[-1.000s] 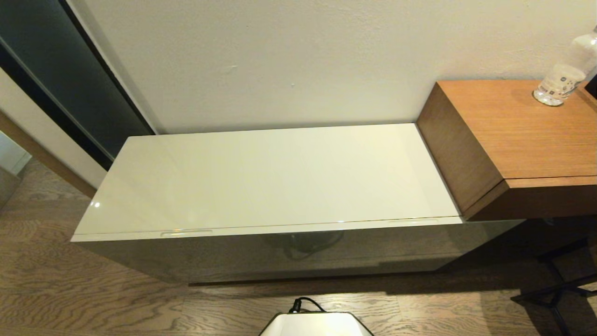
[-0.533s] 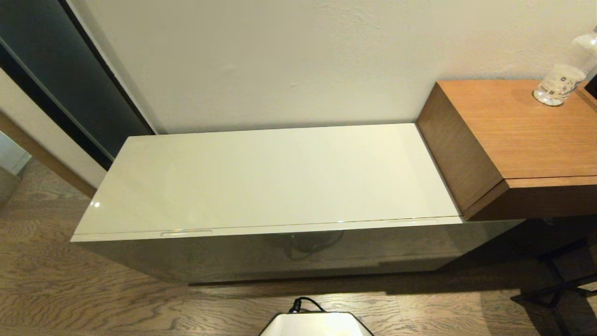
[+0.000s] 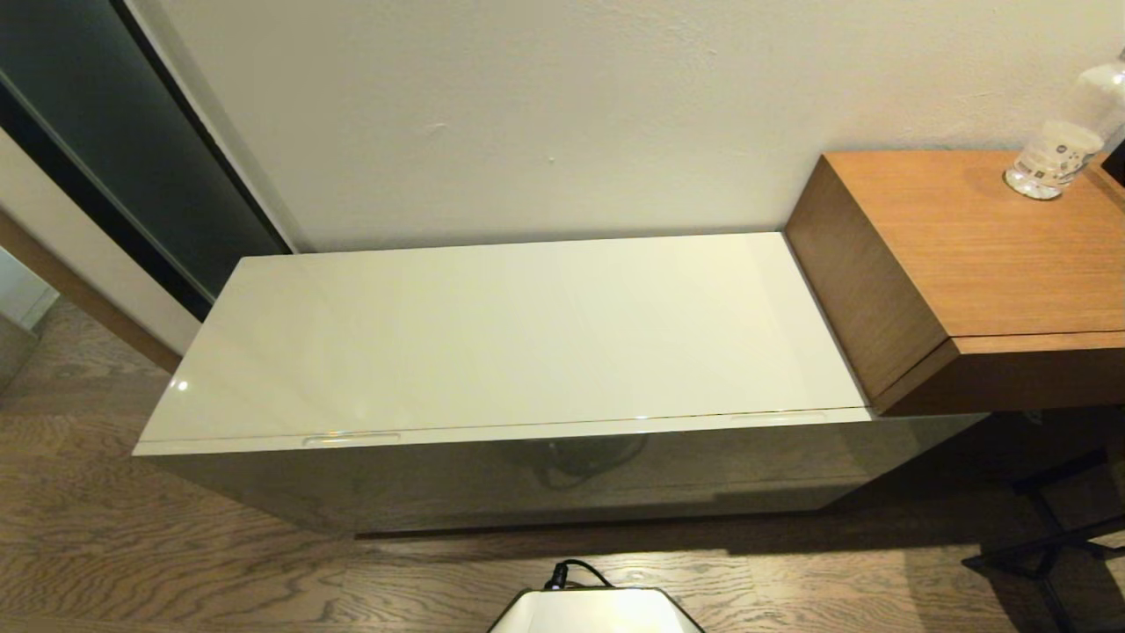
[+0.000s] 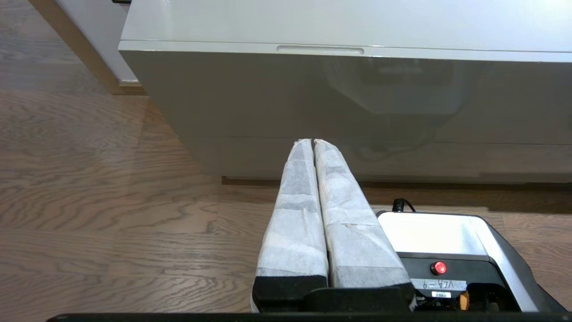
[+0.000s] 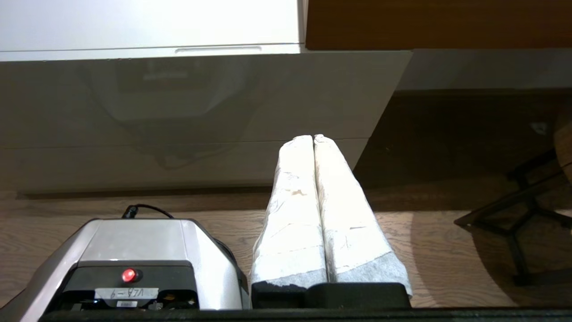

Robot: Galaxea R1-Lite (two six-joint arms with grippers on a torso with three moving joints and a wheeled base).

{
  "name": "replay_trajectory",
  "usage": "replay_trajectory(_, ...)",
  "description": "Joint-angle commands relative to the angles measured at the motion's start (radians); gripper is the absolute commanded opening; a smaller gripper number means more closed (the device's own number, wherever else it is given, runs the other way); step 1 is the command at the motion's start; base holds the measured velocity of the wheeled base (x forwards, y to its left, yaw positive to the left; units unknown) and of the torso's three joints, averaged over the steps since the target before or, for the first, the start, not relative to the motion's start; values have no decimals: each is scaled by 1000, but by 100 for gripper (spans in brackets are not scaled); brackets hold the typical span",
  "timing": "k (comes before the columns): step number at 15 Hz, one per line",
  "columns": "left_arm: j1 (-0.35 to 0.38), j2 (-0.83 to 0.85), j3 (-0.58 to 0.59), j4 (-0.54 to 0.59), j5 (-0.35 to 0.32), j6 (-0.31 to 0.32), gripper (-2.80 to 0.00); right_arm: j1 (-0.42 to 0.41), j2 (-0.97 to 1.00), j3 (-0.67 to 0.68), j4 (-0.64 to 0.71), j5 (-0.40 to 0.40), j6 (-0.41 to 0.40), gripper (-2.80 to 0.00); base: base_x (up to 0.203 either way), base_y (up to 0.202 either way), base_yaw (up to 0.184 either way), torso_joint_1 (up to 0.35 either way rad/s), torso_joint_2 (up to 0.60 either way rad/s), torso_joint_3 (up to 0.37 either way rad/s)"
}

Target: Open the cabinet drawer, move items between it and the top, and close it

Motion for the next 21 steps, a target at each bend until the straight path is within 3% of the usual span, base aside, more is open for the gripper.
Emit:
replay_trajectory(1,0,2,1,-4,-1,2,-280,0,2,3,0,0,10,-280,0,0,0,0,0,0)
replay_trajectory(3,0,2,1,-2,-1,-1,-280,0,2,3,-6,-13,78,-280,0,0,0,0,0,0)
replay_trajectory(11,0,2,1,-4,-1,-3,-280,0,2,3,-3,1,8,-280,0,0,0,0,0,0)
replay_trajectory(21,0,2,0,3,5,-4,-280,0,2,3,0,-5,14,-280,0,0,0,0,0,0)
